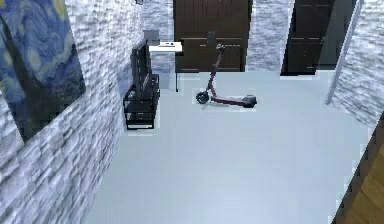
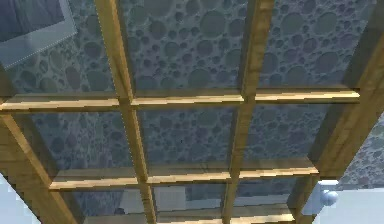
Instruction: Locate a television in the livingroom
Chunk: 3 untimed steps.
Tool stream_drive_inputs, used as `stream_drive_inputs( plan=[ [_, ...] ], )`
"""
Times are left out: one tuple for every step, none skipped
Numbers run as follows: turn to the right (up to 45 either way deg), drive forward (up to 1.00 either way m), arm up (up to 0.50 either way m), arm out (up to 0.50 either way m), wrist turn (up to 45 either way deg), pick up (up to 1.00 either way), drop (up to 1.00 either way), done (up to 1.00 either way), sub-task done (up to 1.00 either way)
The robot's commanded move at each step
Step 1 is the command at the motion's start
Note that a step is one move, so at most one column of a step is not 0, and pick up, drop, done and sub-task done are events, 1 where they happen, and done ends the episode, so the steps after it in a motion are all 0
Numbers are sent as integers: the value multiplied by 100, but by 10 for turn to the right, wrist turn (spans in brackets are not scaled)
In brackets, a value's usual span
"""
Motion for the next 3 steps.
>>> stream_drive_inputs(
  plan=[
    [-30, 0, 0, 0, 0, 0, 0, 0, 0],
    [0, 45, 0, 0, 0, 0, 0, 0, 0],
    [-120, 0, 0, 0, 0, 0, 0, 0, 0]
  ],
)
